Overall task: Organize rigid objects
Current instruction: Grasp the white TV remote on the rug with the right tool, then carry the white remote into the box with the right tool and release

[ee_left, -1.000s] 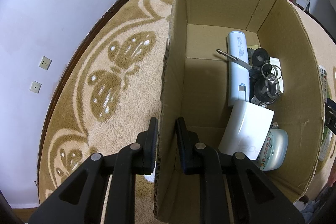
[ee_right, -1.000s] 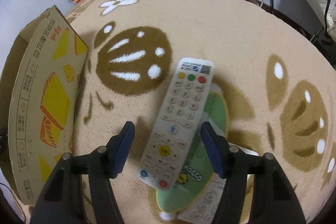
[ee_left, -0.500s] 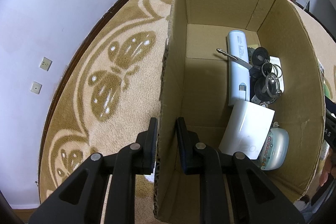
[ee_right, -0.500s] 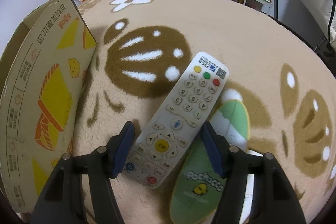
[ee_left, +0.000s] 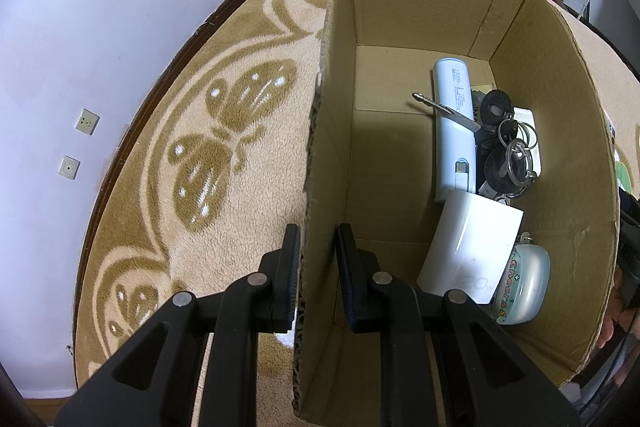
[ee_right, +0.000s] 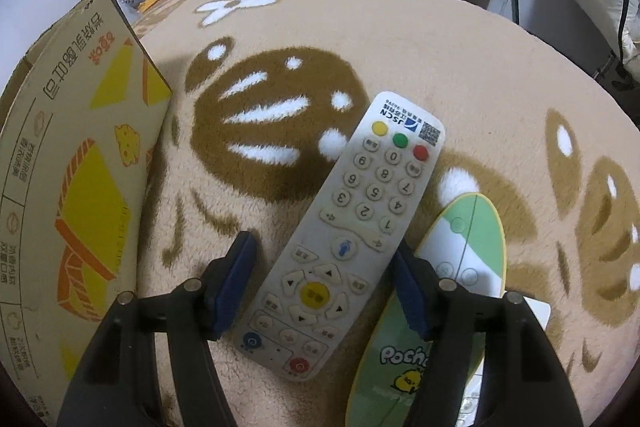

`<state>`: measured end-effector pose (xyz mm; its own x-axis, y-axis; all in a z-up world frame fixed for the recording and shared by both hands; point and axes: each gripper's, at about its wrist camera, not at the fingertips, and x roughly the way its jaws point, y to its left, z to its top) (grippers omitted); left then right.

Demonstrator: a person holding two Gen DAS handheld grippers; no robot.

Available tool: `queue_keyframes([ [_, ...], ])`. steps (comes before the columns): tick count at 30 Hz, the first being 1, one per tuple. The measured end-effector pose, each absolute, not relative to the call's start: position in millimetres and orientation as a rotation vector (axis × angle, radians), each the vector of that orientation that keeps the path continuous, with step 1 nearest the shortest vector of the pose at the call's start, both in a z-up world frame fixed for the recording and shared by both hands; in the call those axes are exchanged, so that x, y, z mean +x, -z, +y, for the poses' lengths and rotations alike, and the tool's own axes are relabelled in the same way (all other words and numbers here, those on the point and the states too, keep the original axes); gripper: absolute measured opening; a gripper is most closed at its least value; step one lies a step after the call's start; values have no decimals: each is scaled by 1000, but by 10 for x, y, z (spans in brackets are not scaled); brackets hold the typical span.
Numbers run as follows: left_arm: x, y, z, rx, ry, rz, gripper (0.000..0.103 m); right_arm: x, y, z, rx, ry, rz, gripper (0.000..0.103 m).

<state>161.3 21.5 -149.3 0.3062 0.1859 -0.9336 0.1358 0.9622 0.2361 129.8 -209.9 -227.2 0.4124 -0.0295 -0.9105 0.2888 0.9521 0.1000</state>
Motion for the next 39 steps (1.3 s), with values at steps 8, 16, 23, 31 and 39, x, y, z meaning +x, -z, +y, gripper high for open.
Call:
queue_keyframes([
  [8, 1612, 1492, 216, 291, -33, 1264, 18, 1302, 2179, -2015, 192, 210, 1106, 44],
  [16, 1615, 1491, 213, 291, -33, 1265, 18, 1290, 2002, -2052, 245, 206, 1052, 44],
  [23, 1616, 1490, 214, 290, -33, 1265, 18, 1289, 1729, -1984, 254, 169, 975, 44],
  [31, 1615, 1487, 214, 289, -33, 1265, 18, 1230, 1420, -1843, 264, 123, 891, 44],
  [39, 1616, 1488, 215, 289, -33, 1266, 18, 1177, 1093, -1571, 251, 28, 803, 44],
])
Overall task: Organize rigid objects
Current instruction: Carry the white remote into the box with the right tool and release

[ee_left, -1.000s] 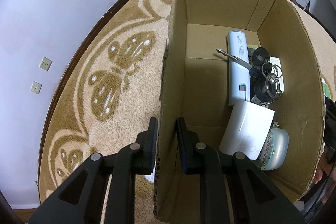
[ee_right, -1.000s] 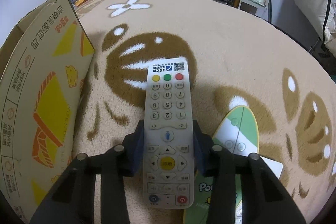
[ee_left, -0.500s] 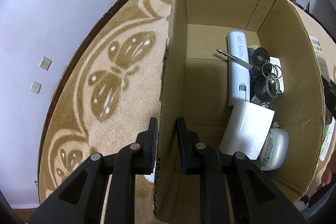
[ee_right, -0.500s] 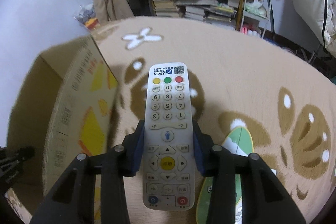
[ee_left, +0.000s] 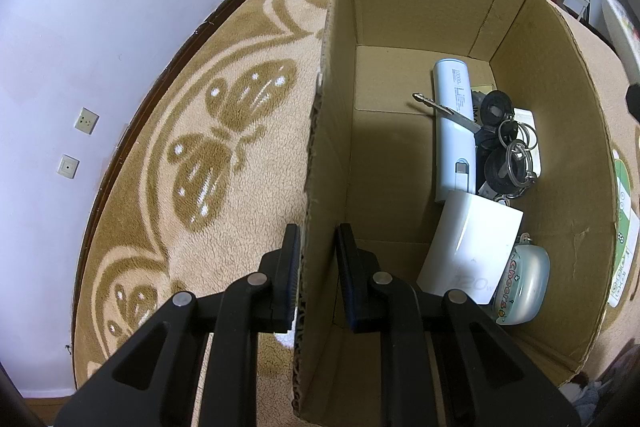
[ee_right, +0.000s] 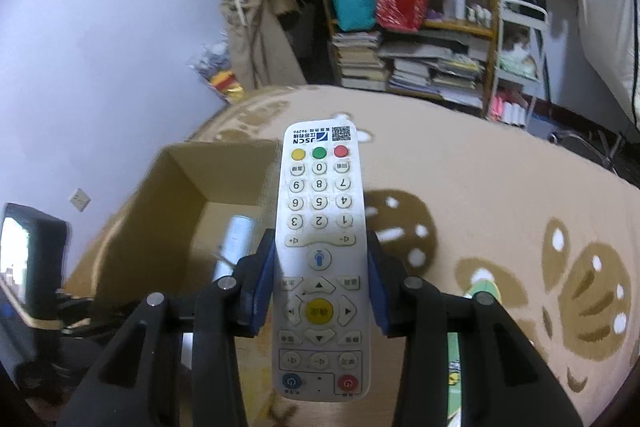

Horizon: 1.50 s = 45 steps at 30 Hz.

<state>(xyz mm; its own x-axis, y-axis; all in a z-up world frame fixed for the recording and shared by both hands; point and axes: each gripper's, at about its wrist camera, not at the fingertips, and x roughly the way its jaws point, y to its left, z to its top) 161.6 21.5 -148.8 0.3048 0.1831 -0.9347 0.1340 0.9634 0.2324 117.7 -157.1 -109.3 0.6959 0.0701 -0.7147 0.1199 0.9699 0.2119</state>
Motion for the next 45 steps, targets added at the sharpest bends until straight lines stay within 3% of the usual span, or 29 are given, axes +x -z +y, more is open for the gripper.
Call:
queue_keyframes([
  [35, 1607, 1475, 202, 297, -34, 1263, 18, 1147, 1262, -957, 205, -166, 820, 44],
  [38, 1605, 1472, 198, 297, -33, 1263, 18, 1164, 1256, -977, 206, -142, 822, 35],
  [45, 1611, 1480, 198, 298, -34, 1265, 19, 1157, 1222, -1016, 224, -145, 816, 35],
])
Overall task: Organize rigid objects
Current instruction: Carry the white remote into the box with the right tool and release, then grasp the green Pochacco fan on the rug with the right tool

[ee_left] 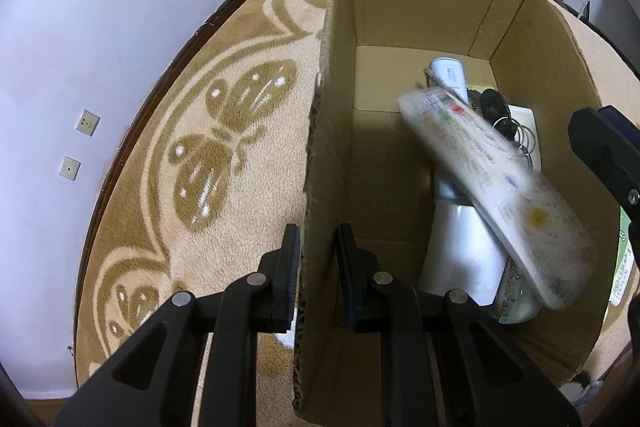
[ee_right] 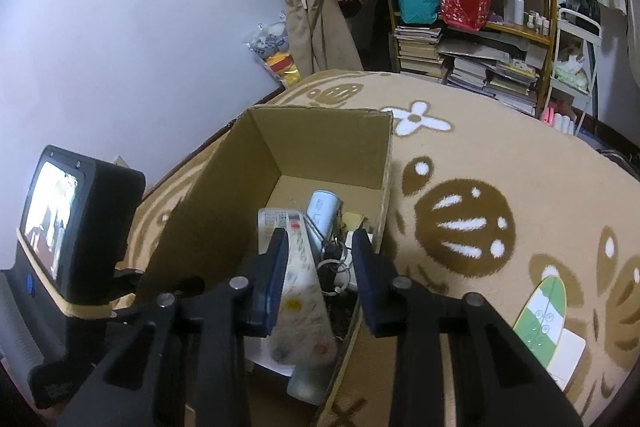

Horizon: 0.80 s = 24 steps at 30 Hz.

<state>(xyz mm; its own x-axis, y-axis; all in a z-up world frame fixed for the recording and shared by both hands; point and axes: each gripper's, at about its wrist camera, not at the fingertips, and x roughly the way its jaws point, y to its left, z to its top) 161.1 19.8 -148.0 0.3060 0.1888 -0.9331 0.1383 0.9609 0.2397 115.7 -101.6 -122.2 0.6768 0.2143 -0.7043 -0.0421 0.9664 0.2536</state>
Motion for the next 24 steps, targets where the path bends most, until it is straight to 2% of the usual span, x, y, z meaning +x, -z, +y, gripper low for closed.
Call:
queue_keyframes([
  [6, 1624, 1486, 213, 290, -39, 1267, 19, 1141, 1074, -1026, 167, -78, 774, 36],
  [8, 1623, 1486, 210, 295, -39, 1266, 19, 1150, 1063, -1072, 175, -59, 778, 48],
  [9, 1625, 1486, 210, 300, -40, 1265, 19, 1154, 1066, -1106, 182, -44, 783, 60],
  [10, 1623, 1485, 209, 301, -41, 1264, 19, 1163, 1068, -1155, 187, -17, 789, 66],
  [12, 1624, 1487, 209, 299, -40, 1265, 19, 1169, 1065, -1238, 193, 19, 792, 69],
  [14, 1627, 1486, 208, 295, -39, 1266, 19, 1185, 1074, -1357, 199, 60, 804, 76],
  [16, 1625, 1485, 211, 299, -40, 1265, 19, 1186, 1088, -1494, 222, 95, 811, 89],
  [24, 1625, 1483, 212, 301, -41, 1265, 19, 1160, 1188, -1952, 272, 231, 850, 91],
])
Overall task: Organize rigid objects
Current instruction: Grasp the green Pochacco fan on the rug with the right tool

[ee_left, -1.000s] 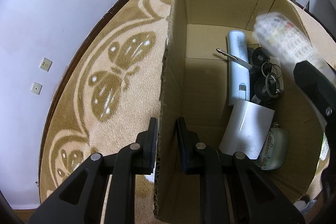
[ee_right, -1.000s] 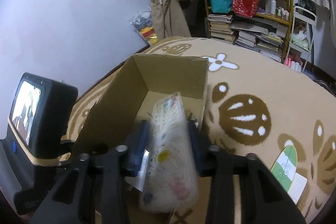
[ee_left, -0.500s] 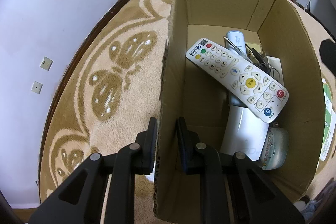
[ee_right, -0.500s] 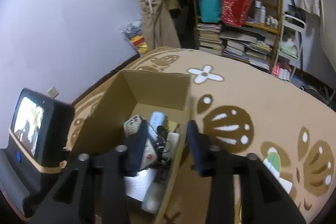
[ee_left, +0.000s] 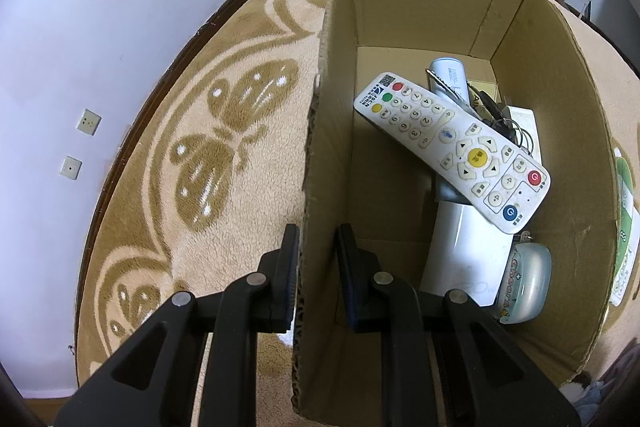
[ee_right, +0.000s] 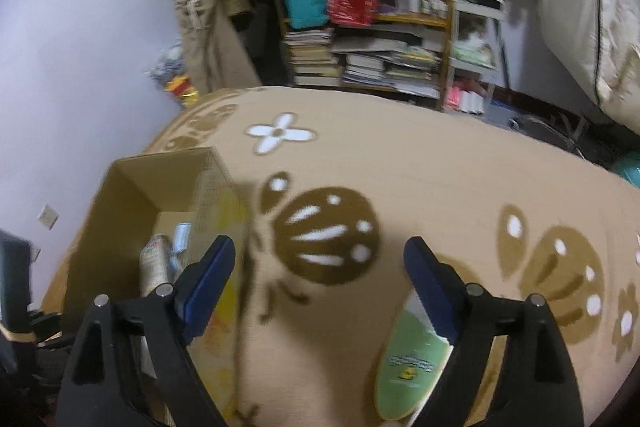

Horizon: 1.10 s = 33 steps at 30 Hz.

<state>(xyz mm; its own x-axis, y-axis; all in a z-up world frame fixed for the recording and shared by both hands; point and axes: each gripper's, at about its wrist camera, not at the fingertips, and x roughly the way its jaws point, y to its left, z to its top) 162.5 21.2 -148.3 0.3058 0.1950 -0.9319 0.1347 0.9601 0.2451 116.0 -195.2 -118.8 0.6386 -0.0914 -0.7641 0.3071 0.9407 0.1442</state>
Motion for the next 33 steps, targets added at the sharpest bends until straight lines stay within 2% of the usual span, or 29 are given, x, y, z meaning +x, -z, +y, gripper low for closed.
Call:
queue_keyframes([
  [33, 1614, 1489, 211, 306, -41, 1264, 19, 861, 2061, -2668, 496, 428, 1209, 91],
])
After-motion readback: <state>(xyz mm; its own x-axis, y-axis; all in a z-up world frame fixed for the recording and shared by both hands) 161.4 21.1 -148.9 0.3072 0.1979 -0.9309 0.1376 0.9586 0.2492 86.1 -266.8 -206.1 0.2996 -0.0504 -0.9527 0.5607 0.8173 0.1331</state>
